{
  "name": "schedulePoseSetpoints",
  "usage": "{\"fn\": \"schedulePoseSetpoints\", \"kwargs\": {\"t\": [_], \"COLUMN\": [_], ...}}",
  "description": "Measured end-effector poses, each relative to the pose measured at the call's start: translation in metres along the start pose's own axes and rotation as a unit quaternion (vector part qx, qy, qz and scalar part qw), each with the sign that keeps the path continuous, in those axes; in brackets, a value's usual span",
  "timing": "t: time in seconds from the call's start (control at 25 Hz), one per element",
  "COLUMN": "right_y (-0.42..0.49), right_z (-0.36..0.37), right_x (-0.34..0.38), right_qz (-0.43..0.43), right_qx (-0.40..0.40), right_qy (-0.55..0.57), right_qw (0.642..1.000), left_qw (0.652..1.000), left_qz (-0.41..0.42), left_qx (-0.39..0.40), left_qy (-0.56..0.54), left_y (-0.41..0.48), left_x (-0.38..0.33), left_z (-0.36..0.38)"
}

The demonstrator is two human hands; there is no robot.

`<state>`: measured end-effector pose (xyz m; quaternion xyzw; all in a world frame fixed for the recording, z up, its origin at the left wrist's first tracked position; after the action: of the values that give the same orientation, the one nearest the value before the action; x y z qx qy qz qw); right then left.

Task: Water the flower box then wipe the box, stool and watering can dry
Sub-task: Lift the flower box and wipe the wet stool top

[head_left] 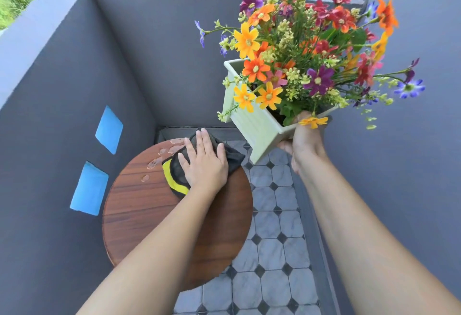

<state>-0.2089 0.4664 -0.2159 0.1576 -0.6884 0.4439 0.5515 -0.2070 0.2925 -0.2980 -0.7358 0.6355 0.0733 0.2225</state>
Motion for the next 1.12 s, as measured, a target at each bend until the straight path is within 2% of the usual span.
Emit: {"fn": "schedulePoseSetpoints", "kwargs": {"t": [0.04, 0.08, 0.12, 0.16, 0.24, 0.28, 0.32, 0.4, 0.52, 0.64, 0.76, 0.92, 1.12], "right_y": [0.0, 0.001, 0.0, -0.002, -0.006, -0.008, -0.009, -0.01, -0.009, -0.009, -0.007, -0.006, -0.012], "right_z": [0.0, 0.0, 0.0, 0.0, 0.001, 0.003, 0.006, 0.01, 0.011, 0.013, 0.015, 0.015, 0.01], "right_x": [0.0, 0.0, 0.001, 0.001, 0.002, 0.002, 0.002, 0.003, 0.0, -0.001, 0.0, 0.0, 0.0], "right_qz": [0.001, 0.003, 0.003, 0.001, -0.004, -0.005, -0.005, -0.004, 0.003, 0.002, 0.003, 0.0, 0.0], "right_qx": [0.002, 0.003, 0.005, 0.006, 0.006, 0.007, 0.007, 0.009, 0.016, 0.021, 0.017, 0.005, 0.017], "right_qy": [0.003, 0.006, 0.008, 0.007, 0.004, 0.003, 0.002, -0.002, 0.012, 0.029, 0.021, 0.019, 0.018], "right_qw": [1.0, 1.0, 1.0, 1.0, 1.0, 1.0, 1.0, 1.0, 1.0, 0.999, 1.0, 1.0, 1.0], "left_qw": [0.999, 0.994, 0.977, 0.945, 0.86, 0.836, 0.831, 0.847, 0.891, 0.947, 0.979, 0.995, 0.996], "left_qz": [0.027, 0.088, 0.18, 0.291, 0.47, 0.507, 0.51, 0.478, 0.397, 0.275, 0.164, 0.06, -0.048], "left_qx": [-0.009, -0.038, -0.063, -0.075, -0.028, 0.024, 0.072, 0.105, 0.078, 0.029, 0.007, -0.028, -0.067], "left_qy": [0.022, 0.056, 0.094, 0.133, 0.196, 0.208, 0.208, 0.208, 0.206, 0.166, 0.125, 0.081, 0.034], "left_y": [0.001, 0.003, 0.003, 0.004, 0.004, 0.005, 0.006, 0.008, 0.008, 0.009, 0.005, 0.001, -0.014], "left_x": [0.004, 0.009, 0.016, 0.023, 0.041, 0.049, 0.054, 0.054, 0.052, 0.056, 0.057, 0.053, 0.051], "left_z": [-0.007, -0.017, -0.027, -0.033, -0.038, -0.039, -0.039, -0.036, -0.029, -0.028, -0.026, -0.023, -0.02]}}
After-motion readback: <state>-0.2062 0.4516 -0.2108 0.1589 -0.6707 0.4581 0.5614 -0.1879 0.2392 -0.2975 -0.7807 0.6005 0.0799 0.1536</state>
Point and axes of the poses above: each hand's wrist, its own y-axis towards the middle knuckle, its own z-axis out of the palm, x = y × z, the point moved 2 cm from there along y, towards the middle knuckle, and after that the axes turned 1 degree about x, right-handed, at the moved point
